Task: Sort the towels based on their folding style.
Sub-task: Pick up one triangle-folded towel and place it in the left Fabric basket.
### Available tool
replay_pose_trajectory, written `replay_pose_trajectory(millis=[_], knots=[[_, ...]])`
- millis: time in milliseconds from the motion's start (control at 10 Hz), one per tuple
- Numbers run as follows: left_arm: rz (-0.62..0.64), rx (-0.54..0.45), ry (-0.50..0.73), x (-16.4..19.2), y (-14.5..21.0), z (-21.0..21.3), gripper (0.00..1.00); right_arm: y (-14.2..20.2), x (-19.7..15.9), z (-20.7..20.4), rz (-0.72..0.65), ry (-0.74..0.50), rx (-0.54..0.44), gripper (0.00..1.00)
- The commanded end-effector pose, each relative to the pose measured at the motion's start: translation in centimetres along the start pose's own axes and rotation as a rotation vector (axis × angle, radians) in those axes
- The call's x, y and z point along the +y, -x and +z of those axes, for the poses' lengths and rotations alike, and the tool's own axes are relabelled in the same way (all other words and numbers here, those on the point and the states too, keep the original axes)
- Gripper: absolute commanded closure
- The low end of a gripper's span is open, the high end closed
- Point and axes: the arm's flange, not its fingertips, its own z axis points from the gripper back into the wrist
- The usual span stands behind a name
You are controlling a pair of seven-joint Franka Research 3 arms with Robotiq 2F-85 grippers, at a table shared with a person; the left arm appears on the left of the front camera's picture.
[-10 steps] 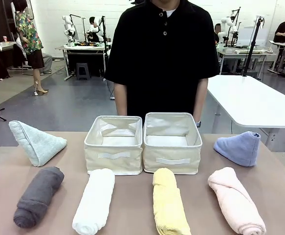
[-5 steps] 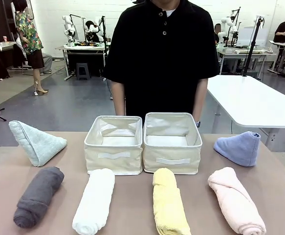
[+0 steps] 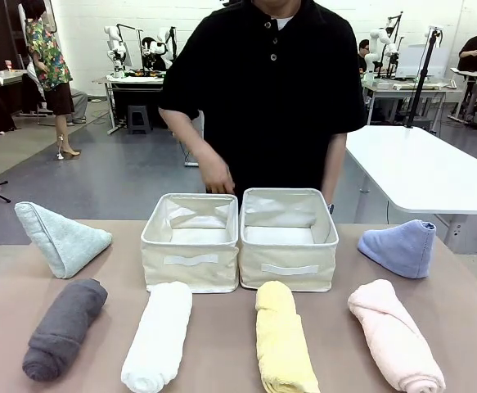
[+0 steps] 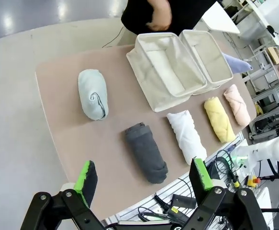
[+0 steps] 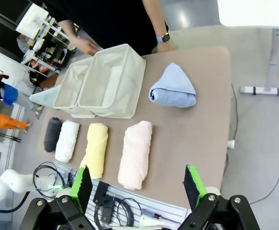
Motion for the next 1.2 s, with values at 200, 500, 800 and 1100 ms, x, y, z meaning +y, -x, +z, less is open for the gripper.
replay_pose_trajectory(millis=[200, 500, 800, 1100], knots=[[0.004, -0.007, 0.010, 0.19, -0.28, -0.36, 0.00, 0.37, 0.19, 0.40, 0.001, -0.019, -0.014, 0.00], [0.004, -0.007, 0.010, 0.19, -0.28, -0.36, 0.00, 0.37, 0.19, 0.40, 0.001, -0.019, -0.014, 0.00], [0.004, -0.007, 0.010, 0.19, -0.28, -0.36, 0.00, 0.37, 0.19, 0.40, 0.001, -0.019, -0.014, 0.00], [0.004, -0.007, 0.010, 0.19, -0.28, -0.36, 0.00, 0.37, 0.19, 0.40, 0.001, -0.019, -0.014, 0.00]])
